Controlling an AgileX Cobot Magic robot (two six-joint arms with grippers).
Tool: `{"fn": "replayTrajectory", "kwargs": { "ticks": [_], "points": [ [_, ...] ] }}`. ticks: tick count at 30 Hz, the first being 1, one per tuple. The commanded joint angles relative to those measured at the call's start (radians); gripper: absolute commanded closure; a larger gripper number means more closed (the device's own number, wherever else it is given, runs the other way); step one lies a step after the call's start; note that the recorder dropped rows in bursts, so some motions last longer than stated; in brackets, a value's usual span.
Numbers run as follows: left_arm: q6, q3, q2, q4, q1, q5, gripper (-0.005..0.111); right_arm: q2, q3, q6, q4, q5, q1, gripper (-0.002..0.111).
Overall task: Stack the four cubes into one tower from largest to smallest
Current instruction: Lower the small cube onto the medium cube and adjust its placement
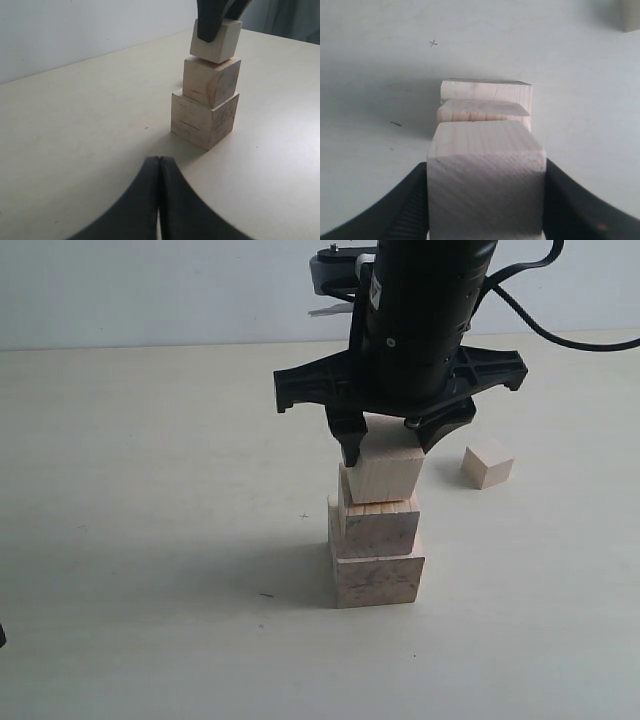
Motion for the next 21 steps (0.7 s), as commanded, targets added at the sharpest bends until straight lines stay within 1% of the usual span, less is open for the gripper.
{"fn": "replayTrajectory", "kwargs": {
  "ticks": [1,15,18,21],
  "points": [
    [0.000,0.003,-0.007,0.001,0.001,-0.001,0.107,0.011,0.004,0.003,-0.007,-0.005,0.002,0.098],
    [0.000,0.003,-0.007,0.001,0.001,-0.001,0.107,0.022,0.004,0.003,-0.009,-0.005,0.002,0.098],
    [0.000,0.003,-0.007,0.001,0.001,-0.001,0.107,0.022,0.004,0.003,-0.009,-0.005,0.002,0.093],
    [0.000,0.003,-0.007,0.001,0.001,-0.001,0.107,0.022,0.004,0.001,-0.009,-0.005,0.002,0.079]
  ]
}}
